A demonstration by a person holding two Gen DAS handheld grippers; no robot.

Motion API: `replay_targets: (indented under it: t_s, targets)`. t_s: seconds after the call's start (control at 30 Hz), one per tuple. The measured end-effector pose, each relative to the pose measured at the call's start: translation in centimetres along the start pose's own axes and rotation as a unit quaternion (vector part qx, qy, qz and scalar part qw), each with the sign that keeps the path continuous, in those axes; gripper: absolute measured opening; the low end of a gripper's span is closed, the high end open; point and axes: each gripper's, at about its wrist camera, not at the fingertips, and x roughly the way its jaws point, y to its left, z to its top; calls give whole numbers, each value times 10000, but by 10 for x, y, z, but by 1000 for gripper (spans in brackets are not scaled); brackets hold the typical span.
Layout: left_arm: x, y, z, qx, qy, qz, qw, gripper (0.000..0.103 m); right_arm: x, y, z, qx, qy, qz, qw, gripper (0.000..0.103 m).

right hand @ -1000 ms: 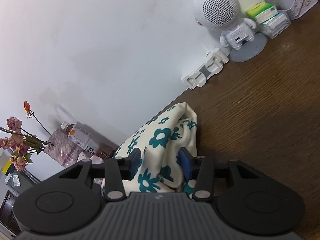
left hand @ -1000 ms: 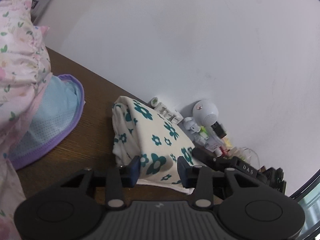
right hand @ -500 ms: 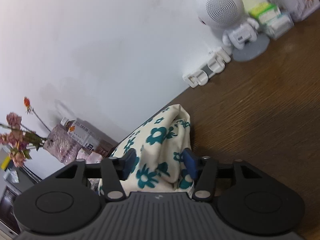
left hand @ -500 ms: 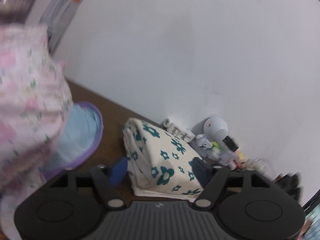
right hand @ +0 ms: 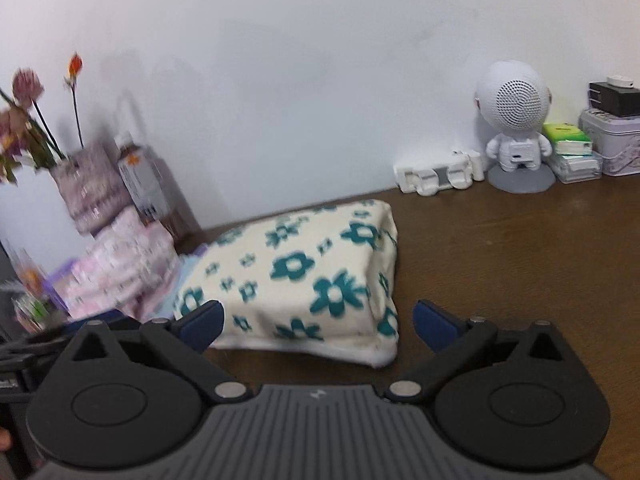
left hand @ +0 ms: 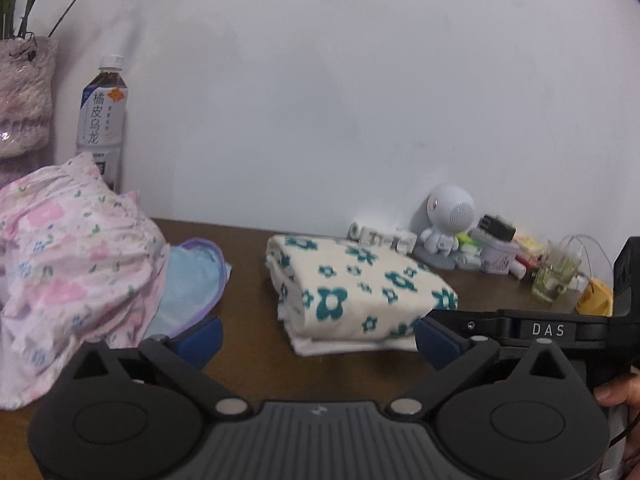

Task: Fold clothes
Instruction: 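Lower the bundle onto the table and open both tools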

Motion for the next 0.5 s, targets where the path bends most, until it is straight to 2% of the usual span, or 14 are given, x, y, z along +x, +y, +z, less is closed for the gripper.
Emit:
replay_targets:
  t_s: [0.17,0.5]
  targets:
    - [-17,-6,-11,-50,74,65,9999,103,-14,8,-13,-168,10,-301,9994,103]
    - [-82,-23,-52,-124,263,117,9995,103,-63,35,-52,-315,23,-431,9986,103]
